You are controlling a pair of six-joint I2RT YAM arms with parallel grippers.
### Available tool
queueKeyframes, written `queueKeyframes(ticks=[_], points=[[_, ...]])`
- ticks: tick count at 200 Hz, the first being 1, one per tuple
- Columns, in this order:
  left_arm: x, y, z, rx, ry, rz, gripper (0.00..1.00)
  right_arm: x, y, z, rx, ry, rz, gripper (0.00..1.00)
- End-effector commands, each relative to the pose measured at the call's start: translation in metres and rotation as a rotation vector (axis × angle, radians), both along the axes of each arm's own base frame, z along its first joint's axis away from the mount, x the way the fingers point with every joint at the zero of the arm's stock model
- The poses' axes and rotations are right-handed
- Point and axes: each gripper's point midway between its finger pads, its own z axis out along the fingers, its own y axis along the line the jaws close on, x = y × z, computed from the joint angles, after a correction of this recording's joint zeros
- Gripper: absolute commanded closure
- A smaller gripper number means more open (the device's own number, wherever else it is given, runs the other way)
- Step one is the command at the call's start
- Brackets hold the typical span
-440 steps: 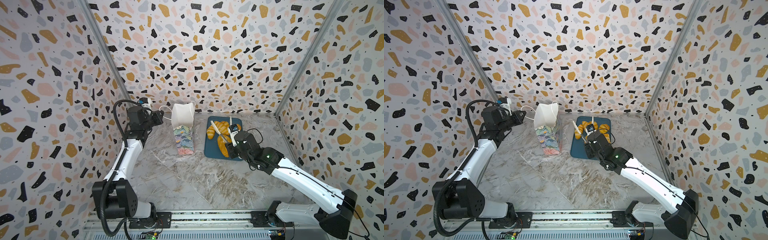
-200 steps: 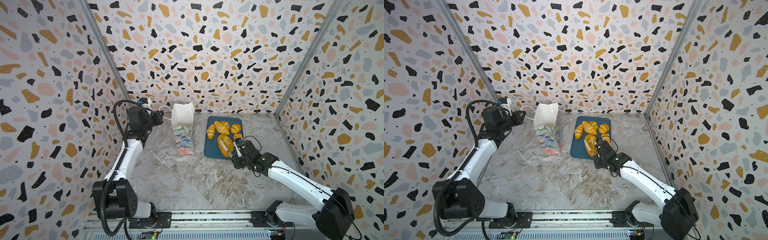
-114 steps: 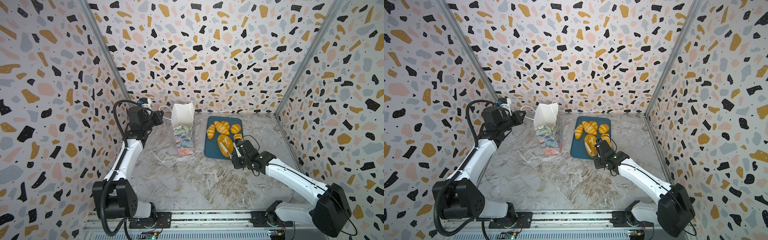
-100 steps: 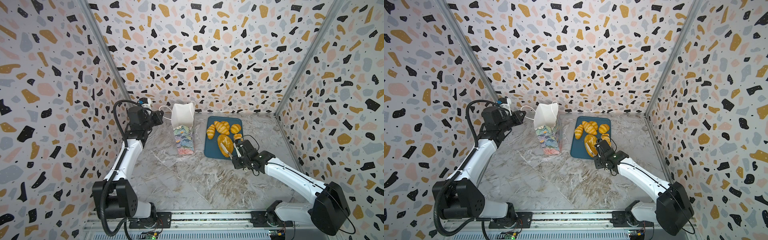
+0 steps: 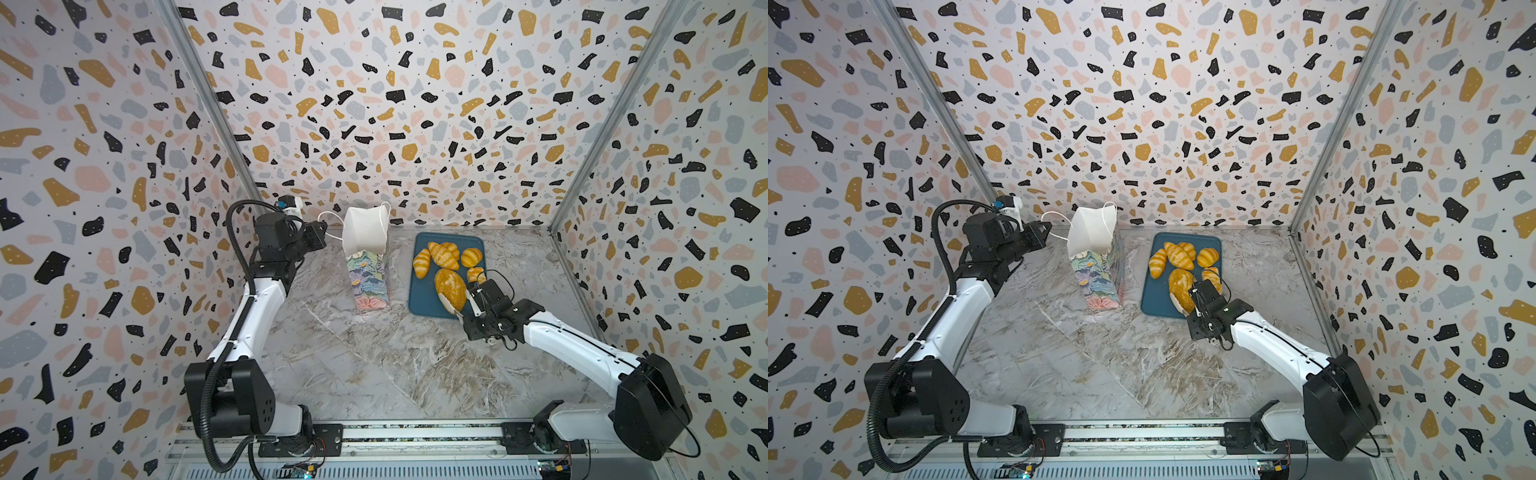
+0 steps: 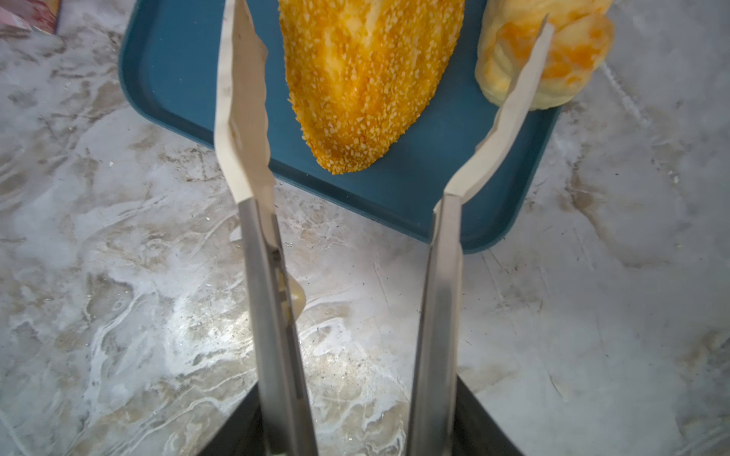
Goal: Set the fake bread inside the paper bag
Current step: 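Lower and close the tongs around the large sugar-coated oval bun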
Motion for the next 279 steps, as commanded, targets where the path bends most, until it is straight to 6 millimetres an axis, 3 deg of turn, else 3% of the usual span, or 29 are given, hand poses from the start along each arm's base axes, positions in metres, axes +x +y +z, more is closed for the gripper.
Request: queueKeyframes(ticks=[1, 118, 192, 221, 279], points=[[0.001, -0.001, 0.005, 0.008, -0.026, -0.004, 1.00, 0.014, 0.007, 0.011, 0.019, -0.035, 0.010, 0.42], [0.002, -0.001, 0.004, 0.008, -0.021, -0.005, 1.00, 0.023, 0.014, 0.018, 0.039, -0.027, 0.027, 0.39], [0.001, -0.001, 0.005, 0.009, -0.024, -0.005, 1.00, 0.032, 0.001, 0.014, 0.006, -0.012, 0.002, 0.36], [0.001, -0.001, 0.005, 0.011, -0.024, -0.005, 1.00, 0.042, 0.008, 0.018, 0.015, -0.012, 0.022, 0.36], [0.001, 0.000, 0.005, 0.012, -0.024, -0.002, 1.00, 0.044, 0.017, 0.006, 0.022, 0.038, 0.048, 0.38]])
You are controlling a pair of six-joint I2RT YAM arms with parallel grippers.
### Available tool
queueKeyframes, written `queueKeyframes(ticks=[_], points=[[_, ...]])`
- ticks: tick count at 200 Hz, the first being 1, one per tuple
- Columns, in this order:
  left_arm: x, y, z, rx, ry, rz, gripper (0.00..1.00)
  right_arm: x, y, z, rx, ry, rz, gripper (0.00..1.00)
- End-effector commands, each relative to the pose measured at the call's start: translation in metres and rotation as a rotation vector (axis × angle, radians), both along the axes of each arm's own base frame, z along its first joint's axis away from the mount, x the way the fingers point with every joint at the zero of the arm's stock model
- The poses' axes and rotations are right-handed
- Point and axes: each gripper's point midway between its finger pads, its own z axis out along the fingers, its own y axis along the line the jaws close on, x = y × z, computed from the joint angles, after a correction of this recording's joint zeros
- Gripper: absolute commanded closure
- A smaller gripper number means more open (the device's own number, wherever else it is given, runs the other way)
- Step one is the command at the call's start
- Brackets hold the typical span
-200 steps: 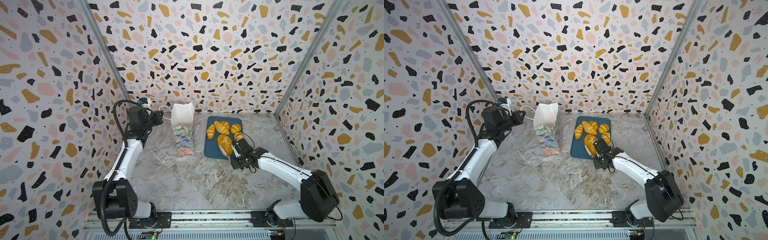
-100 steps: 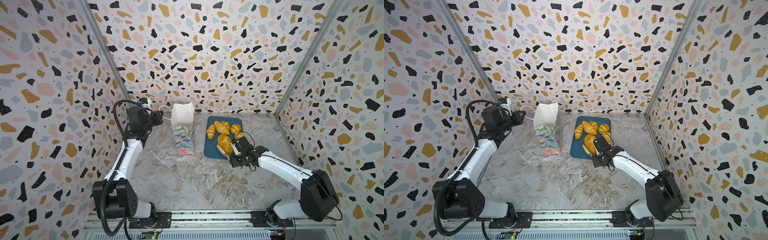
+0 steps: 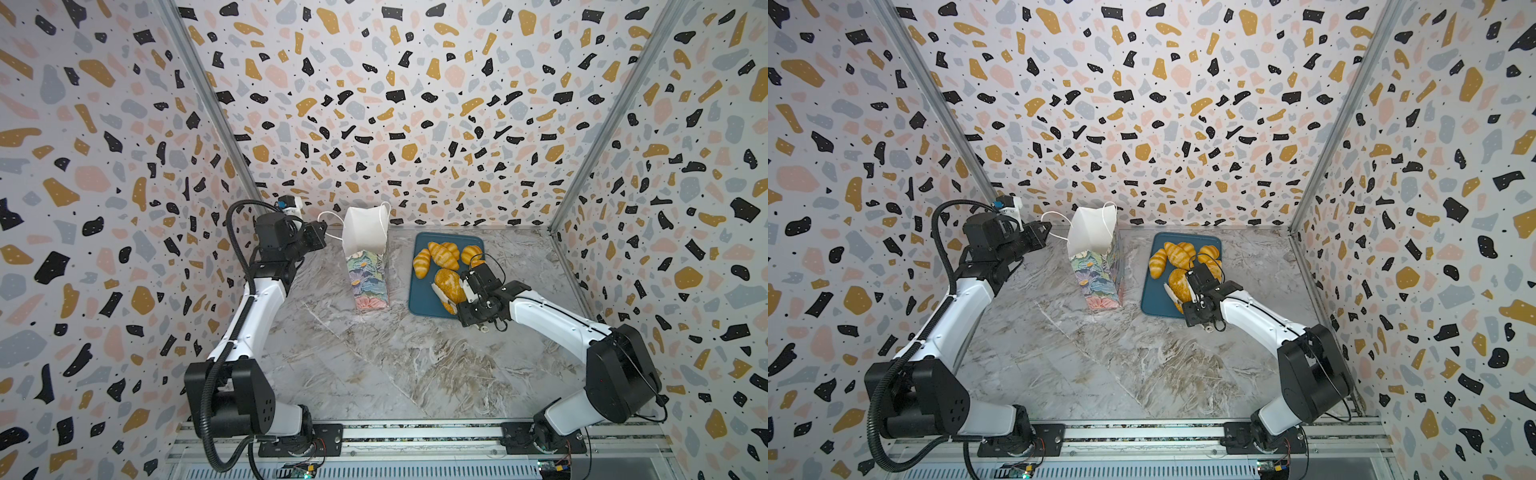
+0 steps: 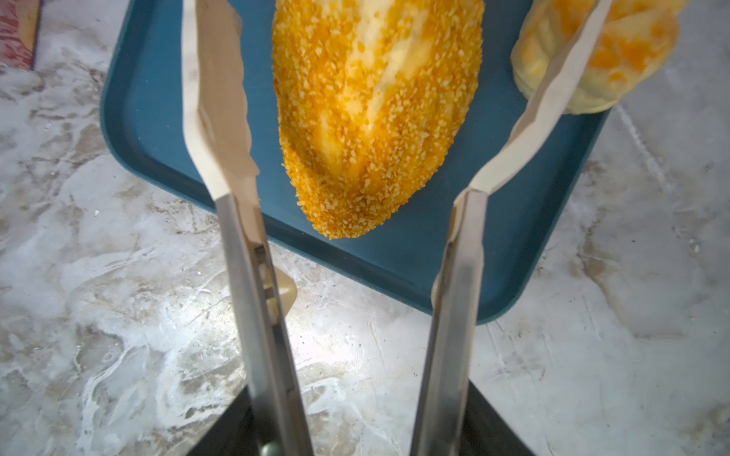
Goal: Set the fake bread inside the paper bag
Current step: 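Lower and close the tongs around the large sugar-coated oval bun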
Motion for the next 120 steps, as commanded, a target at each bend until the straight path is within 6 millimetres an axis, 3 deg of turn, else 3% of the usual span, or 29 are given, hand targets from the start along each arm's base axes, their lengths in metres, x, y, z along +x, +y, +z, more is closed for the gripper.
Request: queueKeyframes(ticks=[1, 51, 120], points=[[0.001, -0.001, 0.005, 0.011, -0.025, -0.005, 1.00, 0.006, 0.007, 0.011, 0.030, -0.013, 0.016, 0.38], [0.001, 0.000, 0.004, 0.015, -0.023, -0.003, 1.00, -0.001, 0.010, 0.006, 0.045, 0.022, 0.030, 0.41], [0.002, 0.000, 0.003, 0.015, -0.021, -0.004, 1.00, -0.016, 0.015, 0.018, 0.060, 0.024, 0.038, 0.43]])
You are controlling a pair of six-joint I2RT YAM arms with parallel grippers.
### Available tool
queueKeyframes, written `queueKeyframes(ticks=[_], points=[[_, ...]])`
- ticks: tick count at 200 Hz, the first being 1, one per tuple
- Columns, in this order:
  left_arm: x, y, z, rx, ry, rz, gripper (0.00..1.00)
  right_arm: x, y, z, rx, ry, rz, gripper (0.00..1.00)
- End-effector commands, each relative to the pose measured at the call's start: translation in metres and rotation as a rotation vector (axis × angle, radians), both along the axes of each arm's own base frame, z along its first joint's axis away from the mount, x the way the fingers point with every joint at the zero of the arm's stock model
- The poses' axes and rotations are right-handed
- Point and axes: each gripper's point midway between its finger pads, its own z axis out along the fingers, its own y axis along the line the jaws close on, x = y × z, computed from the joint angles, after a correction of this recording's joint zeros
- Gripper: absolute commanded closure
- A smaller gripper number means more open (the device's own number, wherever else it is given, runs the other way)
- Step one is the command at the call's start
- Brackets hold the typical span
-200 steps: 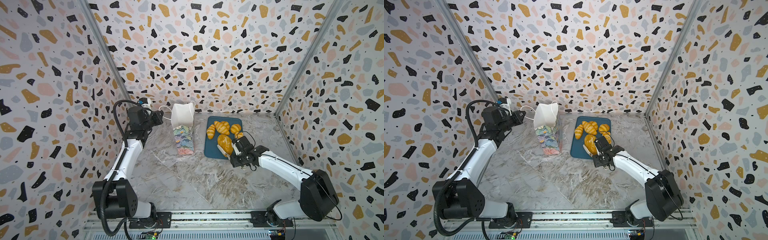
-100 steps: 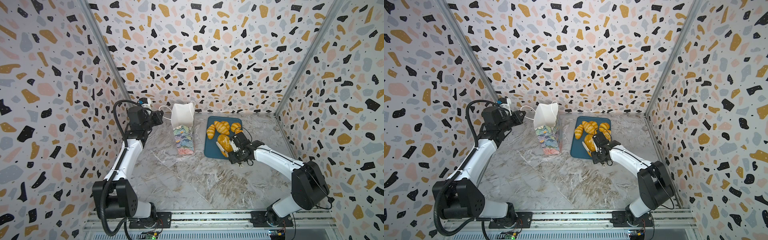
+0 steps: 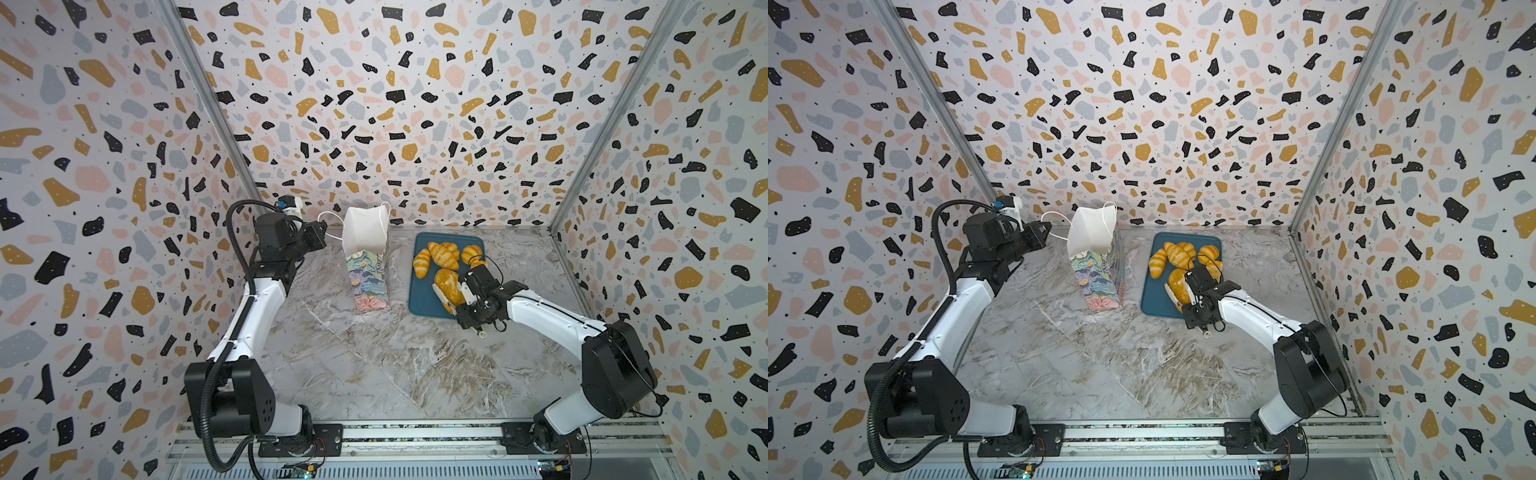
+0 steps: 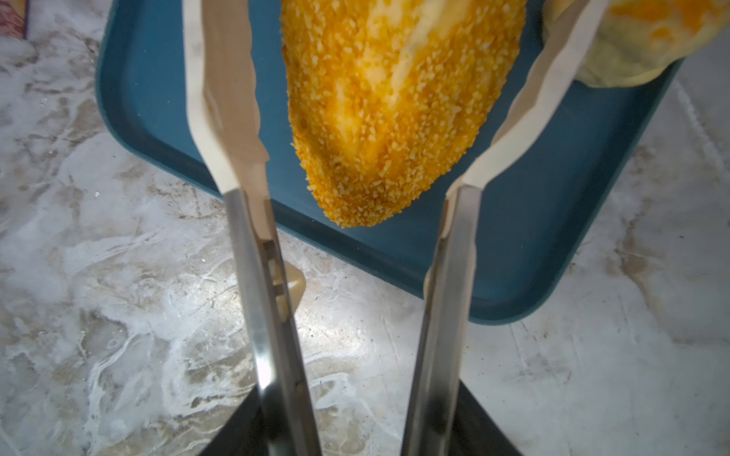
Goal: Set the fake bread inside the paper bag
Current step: 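Lower and close the tongs around the large sugar-coated oval bun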
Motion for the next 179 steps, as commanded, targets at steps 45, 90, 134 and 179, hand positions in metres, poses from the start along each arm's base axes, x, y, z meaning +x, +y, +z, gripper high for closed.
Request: queueKeyframes(ticks=[45, 90, 134, 179], points=[[0.001, -0.001, 0.004, 0.012, -0.020, -0.004, 1.00, -0.013, 0.004, 0.024, 0.031, -0.028, 0.005, 0.42], [0.002, -0.001, 0.004, 0.010, -0.020, -0.005, 1.00, 0.003, 0.000, 0.028, -0.007, -0.051, 0.007, 0.41], [0.001, -0.001, 0.005, 0.011, -0.023, -0.006, 1.00, 0.018, -0.002, 0.023, -0.049, -0.051, 0.012, 0.40], [0.001, -0.001, 0.005, 0.012, -0.025, -0.006, 1.00, 0.022, -0.001, 0.013, -0.047, -0.023, 0.009, 0.40]])
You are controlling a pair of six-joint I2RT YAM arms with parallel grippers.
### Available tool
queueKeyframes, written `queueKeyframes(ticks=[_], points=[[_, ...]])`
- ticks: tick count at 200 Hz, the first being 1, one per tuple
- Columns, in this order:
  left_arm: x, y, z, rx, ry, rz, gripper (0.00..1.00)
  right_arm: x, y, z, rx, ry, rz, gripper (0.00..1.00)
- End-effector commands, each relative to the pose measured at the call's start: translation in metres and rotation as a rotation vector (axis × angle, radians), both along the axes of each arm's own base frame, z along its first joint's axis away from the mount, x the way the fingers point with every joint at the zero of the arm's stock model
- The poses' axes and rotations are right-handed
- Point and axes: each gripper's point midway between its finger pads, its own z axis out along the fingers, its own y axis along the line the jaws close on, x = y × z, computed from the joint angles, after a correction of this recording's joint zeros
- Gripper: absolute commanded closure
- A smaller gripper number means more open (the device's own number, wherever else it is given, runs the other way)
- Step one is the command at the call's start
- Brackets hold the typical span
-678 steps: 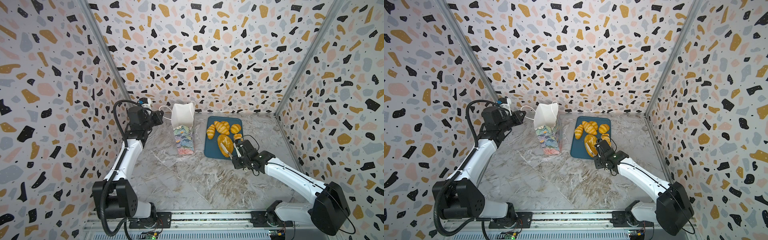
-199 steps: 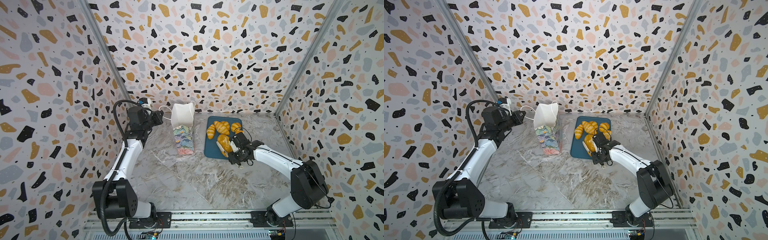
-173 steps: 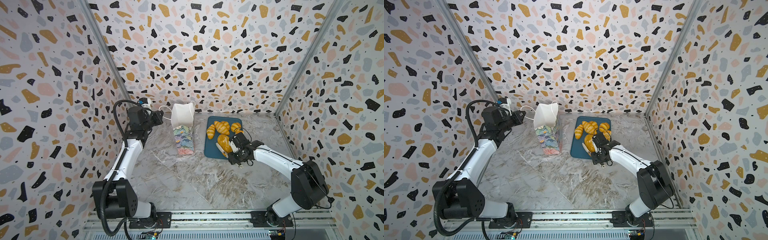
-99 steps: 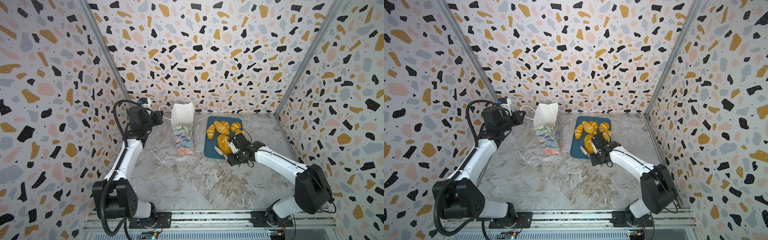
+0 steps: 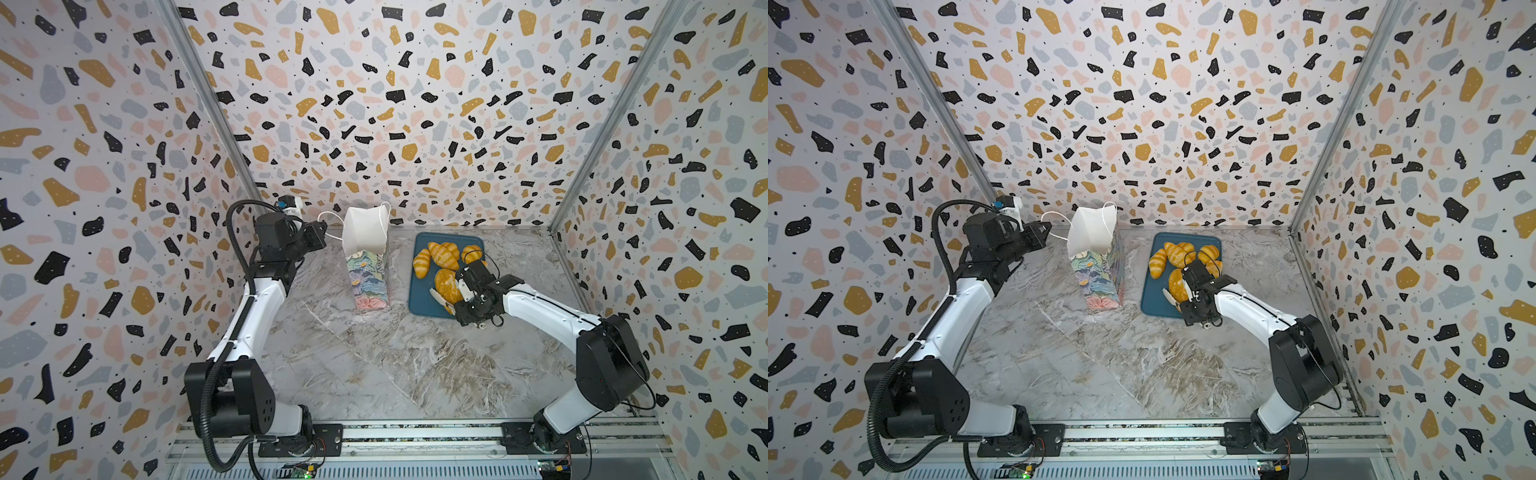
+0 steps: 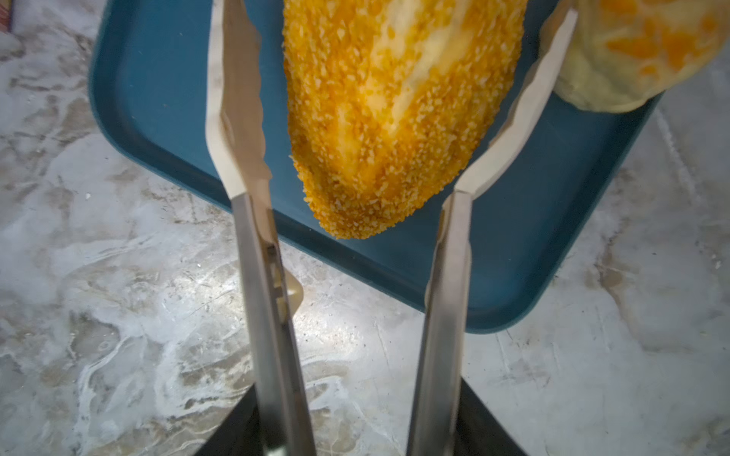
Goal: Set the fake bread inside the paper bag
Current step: 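Lower and close the tongs around the large sugar-coated oval bun, then lift the sugar-coated bun in the tongs off the tray with the right gripper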
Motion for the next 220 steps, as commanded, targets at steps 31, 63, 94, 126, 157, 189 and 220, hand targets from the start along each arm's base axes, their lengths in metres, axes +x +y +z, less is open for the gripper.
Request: queueKeyframes(ticks=[31, 63, 94, 126, 157, 189, 220], points=[[0.001, -0.001, 0.005, 0.014, -0.023, -0.005, 1.00, 0.009, 0.006, 0.015, 0.035, -0.038, 0.003, 0.46], [0.001, 0.000, 0.004, 0.014, -0.022, -0.003, 1.00, 0.008, 0.007, 0.023, 0.056, -0.055, 0.004, 0.54], [0.001, 0.000, 0.004, 0.016, -0.021, -0.002, 1.00, 0.006, 0.005, 0.028, 0.067, -0.066, -0.002, 0.58], [0.001, 0.000, 0.003, 0.015, -0.019, -0.002, 1.00, 0.003, 0.004, 0.035, 0.083, -0.083, -0.011, 0.59], [0.001, 0.000, 0.003, 0.016, -0.019, -0.001, 1.00, 0.001, 0.006, 0.044, 0.114, -0.103, -0.014, 0.60], [0.001, 0.000, 0.004, 0.015, -0.020, -0.002, 1.00, -0.002, 0.006, 0.054, 0.147, -0.141, -0.017, 0.61], [0.001, 0.000, 0.003, 0.015, -0.019, -0.002, 1.00, -0.004, 0.005, 0.064, 0.178, -0.176, -0.026, 0.61]])
